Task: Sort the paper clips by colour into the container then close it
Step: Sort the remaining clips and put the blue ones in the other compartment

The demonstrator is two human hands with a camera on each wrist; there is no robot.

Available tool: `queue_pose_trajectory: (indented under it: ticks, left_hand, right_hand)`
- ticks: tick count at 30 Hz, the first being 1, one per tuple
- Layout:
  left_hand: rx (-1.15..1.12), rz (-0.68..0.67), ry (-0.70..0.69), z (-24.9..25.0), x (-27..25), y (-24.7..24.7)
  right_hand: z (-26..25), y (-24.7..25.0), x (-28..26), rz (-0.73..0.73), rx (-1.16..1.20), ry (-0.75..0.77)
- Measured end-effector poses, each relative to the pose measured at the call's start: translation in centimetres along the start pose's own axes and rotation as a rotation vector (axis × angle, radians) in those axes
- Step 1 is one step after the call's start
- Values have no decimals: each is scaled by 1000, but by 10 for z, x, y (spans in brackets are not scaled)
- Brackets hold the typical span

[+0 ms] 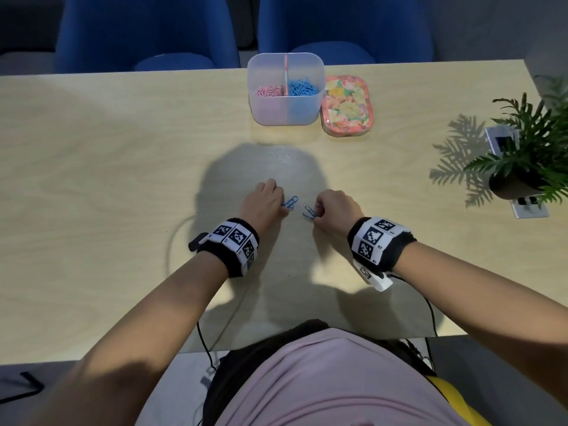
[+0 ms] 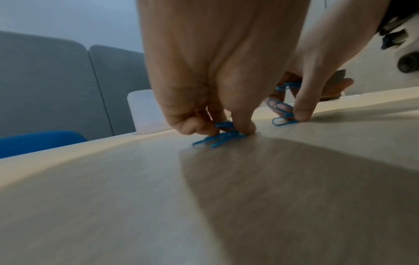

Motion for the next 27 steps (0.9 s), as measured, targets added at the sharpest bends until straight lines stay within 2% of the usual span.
queue_pose_trajectory:
  ticks: [2, 5, 9, 11, 14, 16, 18, 20, 22, 24, 27]
  left_hand:
    - [-18, 38, 12, -6, 2, 9]
    - [-223, 98, 111, -30, 1, 25]
    - [-614, 152, 252, -70, 1, 30]
    - [-947, 131, 330, -74, 0, 27]
    - [-1459, -16, 465, -60, -2, 14]
    - [-1552, -99, 533, -50, -1, 9]
    - [-1430, -149, 505, -41, 3, 9]
    - [-1165, -180, 374, -30, 9, 9]
    - [-822, -160, 264, -22, 12, 10]
    - [-533, -145, 223, -18, 11, 10]
    - [-362, -139, 168, -11, 9, 7]
  right_hand:
    - [4, -2, 4, -37, 102, 27]
    - [17, -9, 11, -146, 525, -36]
    - [37, -7, 13, -158, 977, -271]
    - [38, -9, 13, -225, 1144, -322]
    - [32, -11, 13, -359, 1228, -349]
    - [29, 4, 21, -317, 1087, -342]
    - [20, 35, 35, -212, 867, -290]
    - [6, 76, 54, -81, 738, -228]
    - [-7, 112, 78, 47, 830, -204]
    - [-19, 138, 100, 142, 1019, -225]
    - [-45, 153, 125, 97, 1080, -219]
Point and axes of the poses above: each hand's wrist, its own x-axis towards the middle knuckle, its own y-axis out of the back of the hand, z = x × y, the point moved 9 cm from there along x, towards the middle knuckle, and after that the axes turned 2 degrees about -x, right-handed, at the moved point
